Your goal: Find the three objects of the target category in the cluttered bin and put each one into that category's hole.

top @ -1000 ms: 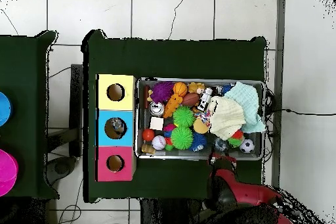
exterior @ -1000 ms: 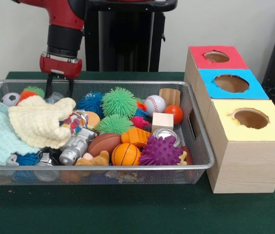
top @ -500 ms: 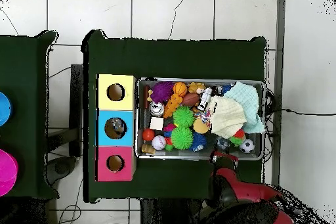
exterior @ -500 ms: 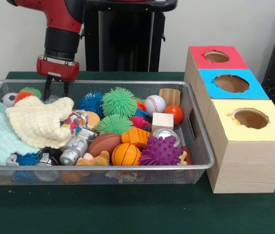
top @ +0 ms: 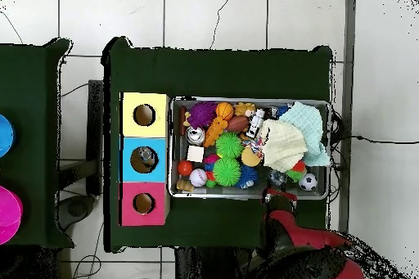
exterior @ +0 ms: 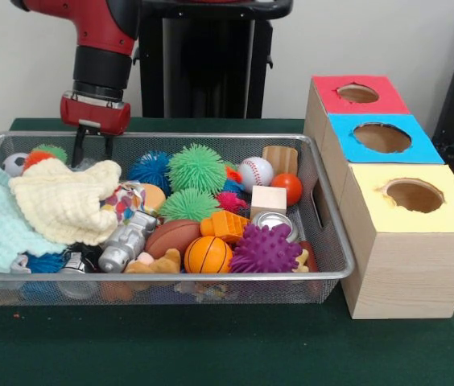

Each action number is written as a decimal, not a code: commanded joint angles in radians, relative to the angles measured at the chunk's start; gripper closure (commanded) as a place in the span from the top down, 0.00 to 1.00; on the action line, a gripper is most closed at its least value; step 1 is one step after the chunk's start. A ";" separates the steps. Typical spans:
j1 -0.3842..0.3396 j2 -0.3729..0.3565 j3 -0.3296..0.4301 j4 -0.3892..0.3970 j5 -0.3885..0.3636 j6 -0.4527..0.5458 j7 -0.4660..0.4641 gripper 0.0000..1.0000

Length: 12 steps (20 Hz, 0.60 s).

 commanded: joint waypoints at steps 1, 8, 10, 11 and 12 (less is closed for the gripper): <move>0.028 0.037 0.045 -0.059 0.026 0.037 0.105 0.00; 0.090 -0.144 0.017 0.066 0.036 0.142 0.120 0.00; 0.098 -0.188 0.019 0.093 0.029 0.160 0.122 0.00; 0.100 -0.197 0.022 0.096 0.028 0.168 0.122 0.00; 0.103 -0.213 0.030 0.102 0.029 0.183 0.122 0.00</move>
